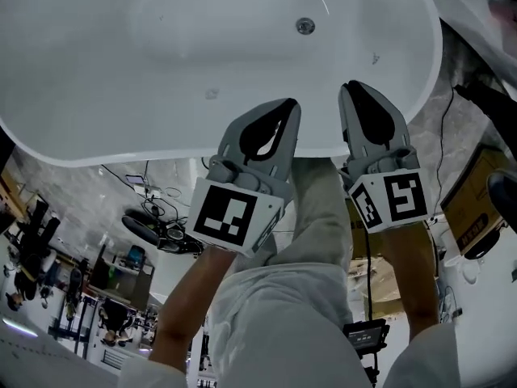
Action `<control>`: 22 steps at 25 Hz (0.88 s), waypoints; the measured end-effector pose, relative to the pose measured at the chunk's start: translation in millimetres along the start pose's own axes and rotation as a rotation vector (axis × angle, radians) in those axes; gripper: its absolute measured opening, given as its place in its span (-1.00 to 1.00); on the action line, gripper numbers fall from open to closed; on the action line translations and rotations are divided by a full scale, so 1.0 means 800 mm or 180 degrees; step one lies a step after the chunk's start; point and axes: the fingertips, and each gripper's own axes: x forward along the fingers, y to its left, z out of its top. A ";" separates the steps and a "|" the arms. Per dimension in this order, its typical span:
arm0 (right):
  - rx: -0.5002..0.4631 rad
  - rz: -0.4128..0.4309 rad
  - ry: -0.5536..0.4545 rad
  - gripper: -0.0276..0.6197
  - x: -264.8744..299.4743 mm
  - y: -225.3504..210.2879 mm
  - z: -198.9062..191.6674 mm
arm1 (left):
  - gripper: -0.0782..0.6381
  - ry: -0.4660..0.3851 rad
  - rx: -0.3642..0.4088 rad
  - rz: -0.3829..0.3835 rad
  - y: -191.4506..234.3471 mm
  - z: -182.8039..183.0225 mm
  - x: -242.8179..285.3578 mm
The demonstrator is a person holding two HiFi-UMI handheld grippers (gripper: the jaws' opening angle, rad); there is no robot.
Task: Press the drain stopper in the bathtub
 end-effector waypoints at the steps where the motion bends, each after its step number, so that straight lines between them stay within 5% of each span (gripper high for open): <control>1: -0.0038 -0.0003 0.0030 -0.84 0.012 -0.004 -0.009 | -0.77 0.0006 0.0004 0.0017 0.007 -0.006 0.005; 10: -0.0003 -0.0029 0.0258 -0.81 0.108 -0.028 -0.077 | -0.77 0.0054 0.0227 0.0168 0.083 -0.062 0.052; 18: -0.0018 -0.0151 0.0421 -0.90 0.185 -0.042 -0.129 | -0.77 0.0184 -0.0064 0.0146 0.154 -0.105 0.093; 22: -0.0034 -0.0181 0.0469 -0.90 0.206 -0.050 -0.145 | -0.77 0.0181 0.0014 0.0218 0.171 -0.115 0.105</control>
